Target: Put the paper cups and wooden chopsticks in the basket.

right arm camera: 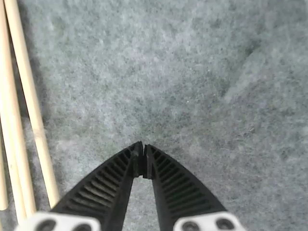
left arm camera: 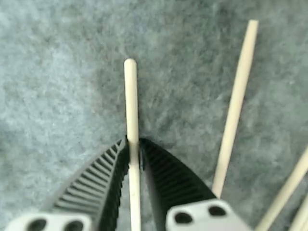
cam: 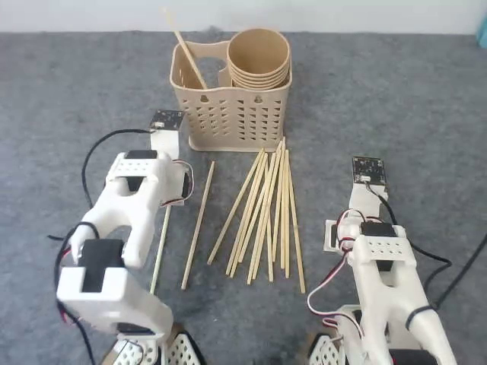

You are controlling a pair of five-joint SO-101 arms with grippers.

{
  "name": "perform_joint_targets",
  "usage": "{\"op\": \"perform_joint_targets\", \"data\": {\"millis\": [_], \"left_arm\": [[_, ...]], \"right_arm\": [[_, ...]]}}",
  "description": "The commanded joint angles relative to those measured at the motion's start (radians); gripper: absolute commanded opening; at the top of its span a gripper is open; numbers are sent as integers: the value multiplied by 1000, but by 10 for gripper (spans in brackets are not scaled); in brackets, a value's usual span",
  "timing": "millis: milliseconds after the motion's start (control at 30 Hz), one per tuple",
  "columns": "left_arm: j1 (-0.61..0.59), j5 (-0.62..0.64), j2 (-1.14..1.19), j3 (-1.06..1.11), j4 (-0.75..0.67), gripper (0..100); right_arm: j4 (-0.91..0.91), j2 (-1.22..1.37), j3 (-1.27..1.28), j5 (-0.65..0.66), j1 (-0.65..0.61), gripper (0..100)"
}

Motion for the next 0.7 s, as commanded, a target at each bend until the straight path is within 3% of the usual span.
{"op": "perform_joint_targets", "data": {"millis": [0, 367, 567, 667], "left_arm": [[-6, 2, 9, -31, 44, 12], [-6, 0, -400, 53, 210, 12], [-8, 0, -770, 325, 18, 12], [-8, 0, -953, 470, -46, 12]], "right_arm": [[-15, -38, -5, 11, 13, 8], [-4, -39, -12, 11, 8, 8], [124, -94, -98, 0, -65, 8], [206, -156, -144, -69, -131, 8]]}}
